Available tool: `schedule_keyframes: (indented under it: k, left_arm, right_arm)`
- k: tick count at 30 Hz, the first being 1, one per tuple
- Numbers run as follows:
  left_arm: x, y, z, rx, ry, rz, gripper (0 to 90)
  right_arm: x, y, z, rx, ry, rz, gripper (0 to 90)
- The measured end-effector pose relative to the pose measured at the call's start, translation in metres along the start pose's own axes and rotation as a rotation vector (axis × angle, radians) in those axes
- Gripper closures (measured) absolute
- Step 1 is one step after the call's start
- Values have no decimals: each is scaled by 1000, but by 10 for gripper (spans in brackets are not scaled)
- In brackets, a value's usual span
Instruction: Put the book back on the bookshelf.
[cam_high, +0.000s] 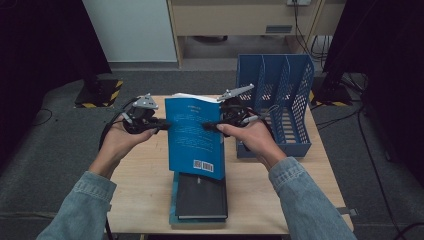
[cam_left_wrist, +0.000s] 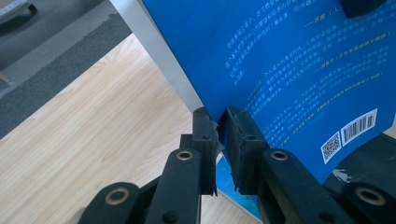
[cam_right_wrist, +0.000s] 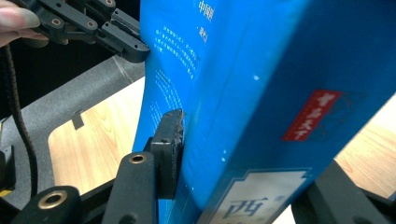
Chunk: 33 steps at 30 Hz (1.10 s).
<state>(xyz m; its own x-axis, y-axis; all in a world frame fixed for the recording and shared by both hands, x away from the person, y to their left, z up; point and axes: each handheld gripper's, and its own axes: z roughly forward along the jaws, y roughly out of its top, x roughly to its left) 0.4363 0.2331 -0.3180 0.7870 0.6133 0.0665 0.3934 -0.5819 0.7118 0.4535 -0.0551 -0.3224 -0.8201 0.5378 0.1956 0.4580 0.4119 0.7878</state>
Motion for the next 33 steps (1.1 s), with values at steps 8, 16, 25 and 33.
schedule_keyframes:
  k: [8,16,25,33]
  left_arm:
    - [10,1,-1,-15,13,-13,817]
    - [3,-1,-5,-27,7,-7,817]
    - [-19,-9,-18,-35,42,14,818]
    - [-40,-18,-29,-37,83,36,818]
  right_arm:
    - [-2,12,4,-12,-19,-22,581]
    - [2,8,1,-11,-22,-46,582]
    - [20,-1,-8,-15,-35,-110,586]
    - [36,-12,-18,-30,-19,-125,583]
